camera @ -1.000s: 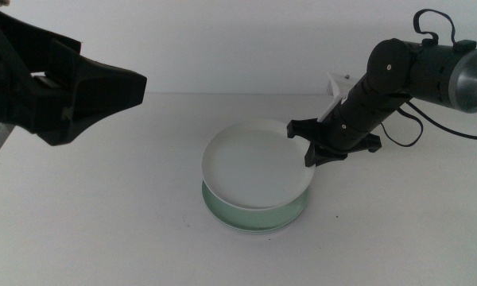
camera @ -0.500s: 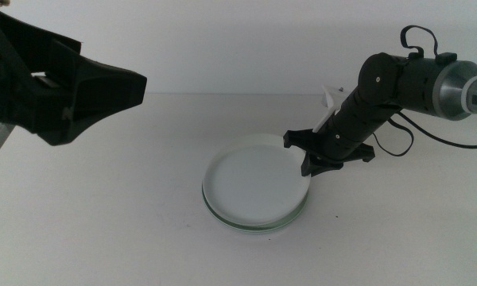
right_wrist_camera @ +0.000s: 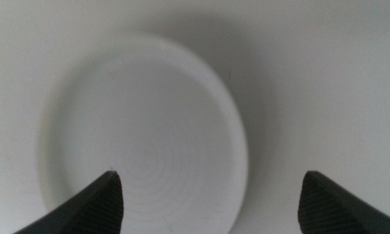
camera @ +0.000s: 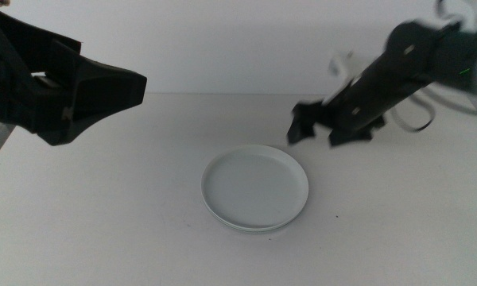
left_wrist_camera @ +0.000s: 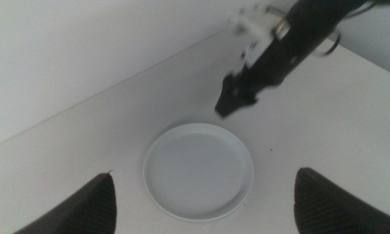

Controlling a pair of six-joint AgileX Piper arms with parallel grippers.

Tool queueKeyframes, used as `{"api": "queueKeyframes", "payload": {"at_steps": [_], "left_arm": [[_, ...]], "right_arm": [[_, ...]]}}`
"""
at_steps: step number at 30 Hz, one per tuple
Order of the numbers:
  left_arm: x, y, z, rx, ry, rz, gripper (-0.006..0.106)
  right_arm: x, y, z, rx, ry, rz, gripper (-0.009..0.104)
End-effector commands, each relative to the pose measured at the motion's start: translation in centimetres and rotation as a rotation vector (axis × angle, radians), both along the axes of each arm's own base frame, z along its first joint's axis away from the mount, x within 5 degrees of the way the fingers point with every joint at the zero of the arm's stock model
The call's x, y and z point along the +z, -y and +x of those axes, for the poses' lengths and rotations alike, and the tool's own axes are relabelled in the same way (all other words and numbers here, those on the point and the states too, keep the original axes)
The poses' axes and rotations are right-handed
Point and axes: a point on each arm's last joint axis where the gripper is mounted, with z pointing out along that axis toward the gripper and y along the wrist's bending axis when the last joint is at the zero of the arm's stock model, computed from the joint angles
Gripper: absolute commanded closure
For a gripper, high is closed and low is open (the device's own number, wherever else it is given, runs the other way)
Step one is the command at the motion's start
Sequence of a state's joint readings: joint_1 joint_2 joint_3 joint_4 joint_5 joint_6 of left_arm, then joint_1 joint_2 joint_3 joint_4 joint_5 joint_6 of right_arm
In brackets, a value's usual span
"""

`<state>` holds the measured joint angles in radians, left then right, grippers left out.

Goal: Stack the three bowls on top of each other.

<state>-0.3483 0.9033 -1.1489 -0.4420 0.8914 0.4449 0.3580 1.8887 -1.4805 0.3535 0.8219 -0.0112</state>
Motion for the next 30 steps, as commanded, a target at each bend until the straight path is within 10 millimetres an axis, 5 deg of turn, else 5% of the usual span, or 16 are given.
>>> {"api": "queueKeyframes", "payload": {"at_steps": [1,5,10,16,22,25,30], "left_arm": [[0.2,-0.1,0.0,0.007,0.013,-0.009,0.007],[0.2,-0.1,0.0,0.007,0.013,-0.009,0.007],[0.2,-0.1,0.0,0.007,0.013,-0.009,0.007],[0.1,-0.2,0.0,0.014,0.023,0.005,0.007],[1.0,-1.8,0.1,0.187,0.363,-0.075,0.007],[-0.4,-2.9,-0.5,0.250,0.486,-0.003,0.007],[-4.1,-4.8,-2.8,0.327,0.440,0.023,0.007]], "right_arm": [[3.6,1.9,-0.4,0.010,0.118,-0.004,0.011],[8.2,4.8,-1.9,-0.001,0.237,-0.008,0.011],[11.7,8.5,-5.4,-0.074,0.386,-0.010,0.011],[12.0,11.4,-11.1,-0.170,0.589,-0.027,0.011],[12.3,12.2,-15.0,-0.216,0.723,-0.013,0.011],[12.4,12.4,-15.9,-0.213,0.767,-0.021,0.011],[12.5,12.6,-16.2,-0.196,0.823,-0.051,0.011]]}}
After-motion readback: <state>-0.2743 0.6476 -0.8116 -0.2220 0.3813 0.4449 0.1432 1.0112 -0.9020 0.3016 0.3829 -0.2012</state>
